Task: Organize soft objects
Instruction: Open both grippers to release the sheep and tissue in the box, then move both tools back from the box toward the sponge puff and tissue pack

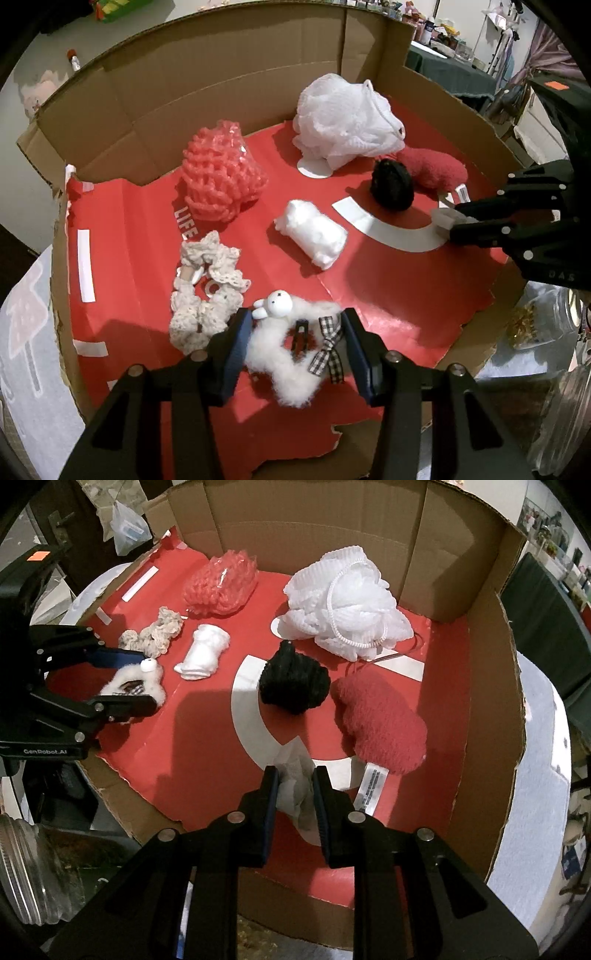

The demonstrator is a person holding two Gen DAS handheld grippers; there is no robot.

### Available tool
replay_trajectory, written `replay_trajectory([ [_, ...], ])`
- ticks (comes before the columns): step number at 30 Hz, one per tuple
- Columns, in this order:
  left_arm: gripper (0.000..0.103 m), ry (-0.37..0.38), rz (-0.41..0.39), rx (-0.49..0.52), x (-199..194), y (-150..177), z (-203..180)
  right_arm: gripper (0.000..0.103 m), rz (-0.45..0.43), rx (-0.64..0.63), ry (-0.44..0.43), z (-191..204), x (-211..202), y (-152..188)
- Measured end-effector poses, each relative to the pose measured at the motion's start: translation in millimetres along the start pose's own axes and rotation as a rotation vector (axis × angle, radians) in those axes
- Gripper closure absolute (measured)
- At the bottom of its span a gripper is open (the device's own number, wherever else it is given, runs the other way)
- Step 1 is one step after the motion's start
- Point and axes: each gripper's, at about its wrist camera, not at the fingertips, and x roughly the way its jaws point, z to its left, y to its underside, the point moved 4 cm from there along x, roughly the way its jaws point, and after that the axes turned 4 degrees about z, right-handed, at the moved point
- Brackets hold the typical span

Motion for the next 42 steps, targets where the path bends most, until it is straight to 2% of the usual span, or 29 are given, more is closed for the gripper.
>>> replay_trajectory([
  [8,0.049,0.003,-0.006,-0.006,1,-3,-3,0.077,0.018,-0.003,0.003,4,6,2],
  [11,0.043,0.014,-0.018,-0.017,-3,-2,-1,0.077,0.014,0.006,-0.010,3,4,3],
  [13,0.036,0.022,-0.034,-0.027,-7,0,0,0.065,0.011,0.009,-0.009,4,2,3],
  [14,0.036,0.024,-0.044,-0.031,-10,2,-2,0.039,0.004,0.010,-0.008,5,1,2],
  [15,0.035,0.026,-0.053,-0.034,-13,3,-2,0.028,-0.016,0.009,-0.002,6,-3,2],
  [20,0.025,0.022,-0.127,-0.066,-39,12,-1,0.028,-0.071,0.018,0.015,8,-24,5],
  [25,0.009,0.022,-0.231,-0.117,-77,21,-10,0.028,-0.136,0.026,0.041,15,-57,13],
  [32,0.002,0.005,-0.406,-0.199,-136,50,-26,0.027,-0.281,0.042,0.050,35,-118,40],
  [34,0.000,0.009,-0.456,-0.202,-152,61,-34,0.026,-0.334,0.034,0.076,45,-136,51],
  [36,0.000,0.015,-0.498,-0.199,-162,68,-43,0.019,-0.393,0.027,0.098,54,-150,61],
  [39,0.000,-0.005,-0.574,-0.200,-181,83,-60,0.018,-0.470,0.023,0.090,65,-170,78],
  [42,0.000,-0.022,-0.637,-0.193,-194,98,-77,0.018,-0.554,0.026,0.127,78,-188,100],
])
